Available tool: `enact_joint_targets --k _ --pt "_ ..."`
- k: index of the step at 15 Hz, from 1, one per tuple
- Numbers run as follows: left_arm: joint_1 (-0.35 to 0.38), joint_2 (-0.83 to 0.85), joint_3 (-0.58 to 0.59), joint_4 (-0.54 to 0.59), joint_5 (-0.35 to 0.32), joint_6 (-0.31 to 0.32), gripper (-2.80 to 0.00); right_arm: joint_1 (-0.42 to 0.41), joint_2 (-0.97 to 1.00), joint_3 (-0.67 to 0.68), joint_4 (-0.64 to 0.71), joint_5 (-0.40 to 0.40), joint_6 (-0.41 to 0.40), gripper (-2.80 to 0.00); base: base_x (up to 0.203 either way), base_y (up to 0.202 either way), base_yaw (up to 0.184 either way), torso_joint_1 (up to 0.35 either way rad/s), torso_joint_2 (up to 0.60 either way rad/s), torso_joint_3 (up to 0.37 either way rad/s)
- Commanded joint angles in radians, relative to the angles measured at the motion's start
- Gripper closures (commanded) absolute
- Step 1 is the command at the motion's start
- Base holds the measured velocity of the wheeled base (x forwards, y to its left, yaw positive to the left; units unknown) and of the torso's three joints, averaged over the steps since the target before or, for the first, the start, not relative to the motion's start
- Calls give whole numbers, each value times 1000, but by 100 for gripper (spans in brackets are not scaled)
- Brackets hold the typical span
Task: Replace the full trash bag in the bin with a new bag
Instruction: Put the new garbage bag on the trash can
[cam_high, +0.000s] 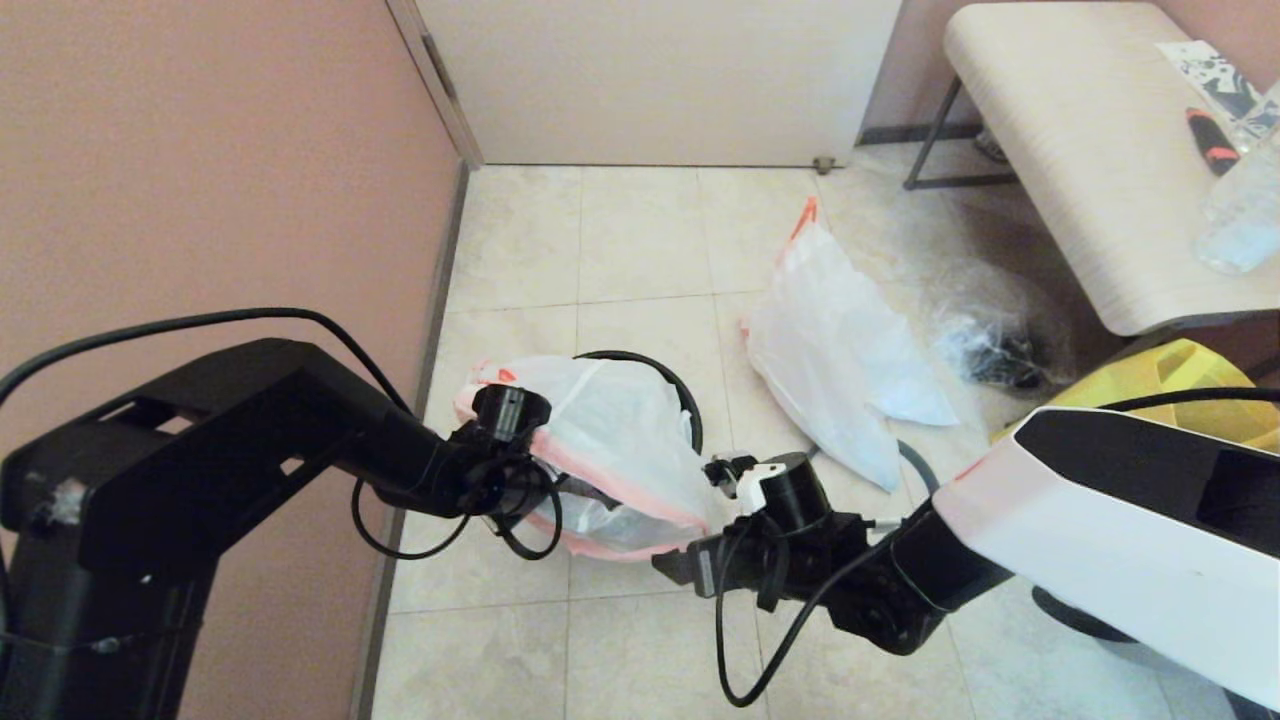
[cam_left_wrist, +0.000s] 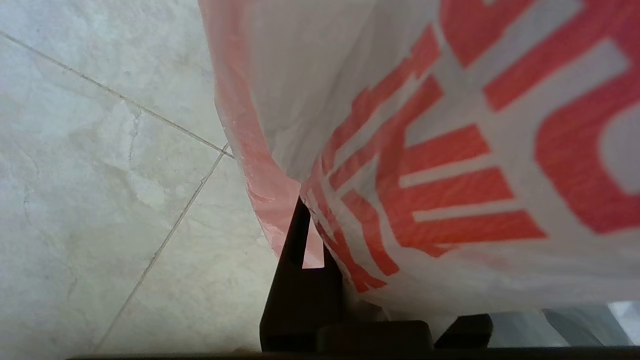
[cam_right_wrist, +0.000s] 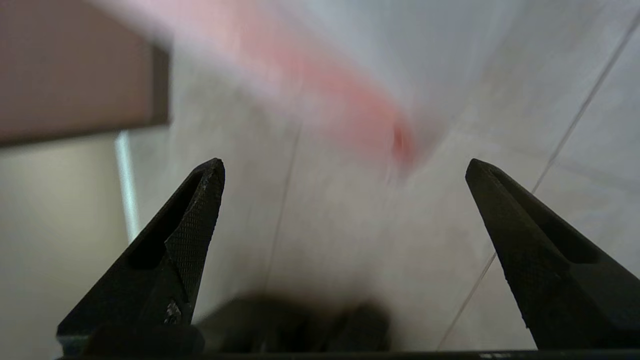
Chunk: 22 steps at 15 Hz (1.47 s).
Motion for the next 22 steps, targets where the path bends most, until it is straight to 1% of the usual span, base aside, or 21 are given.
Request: enact_joint_targets --k 1,2,3,7,10,12,14,16,17,18,19,20,21,22 --pt "-1 16 -15 0 2 -5 0 5 -70 91 -5 47 -2 -280 0 0 0 0 0 0" --pt "-1 16 -15 0 2 -5 0 15 -86 117 -5 60 -8 -280 0 0 0 0 0 0" --pt "-1 17 -17 0 2 -5 0 23 -88 113 -7 63 -23 0 0 0 0 0 0 0" --pt "-2 21 -17 -1 2 -5 0 77 -67 41 -1 45 -25 0 0 0 0 0 0 0" --pt "-1 21 -15 0 0 -5 0 92 34 -74 5 -61 -42 0 0 0 0 0 0 0" --pt "-1 18 -13 0 0 -5 0 83 97 -159 39 -97 -62 0 0 0 0 0 0 0" --pt "-1 15 -9 1 -3 -5 0 53 166 -243 56 -150 -89 0 0 0 0 0 0 0" --pt "-3 0 7 3 -5 -6 0 16 194 -284 60 -187 -115 0 0 0 0 0 0 0" --pt "-6 -21 32 3 -19 -5 0 0 203 -306 60 -209 -117 0 0 0 0 0 0 0" --pt "-15 -52 71 6 -54 -4 0 -18 213 -333 60 -241 -119 0 0 0 0 0 0 0" --pt "-28 -81 119 14 -108 13 0 -37 218 -357 60 -266 -120 0 0 0 0 0 0 0" --pt "-37 -96 152 23 -137 43 0 -46 214 -364 60 -278 -120 0 0 0 0 0 0 0" --pt "-45 -102 176 38 -146 75 0 -48 204 -363 60 -296 -119 0 0 0 0 0 0 0" --pt "-52 -104 187 77 -148 93 0 -48 194 -363 60 -335 -119 0 0 0 0 0 0 0"
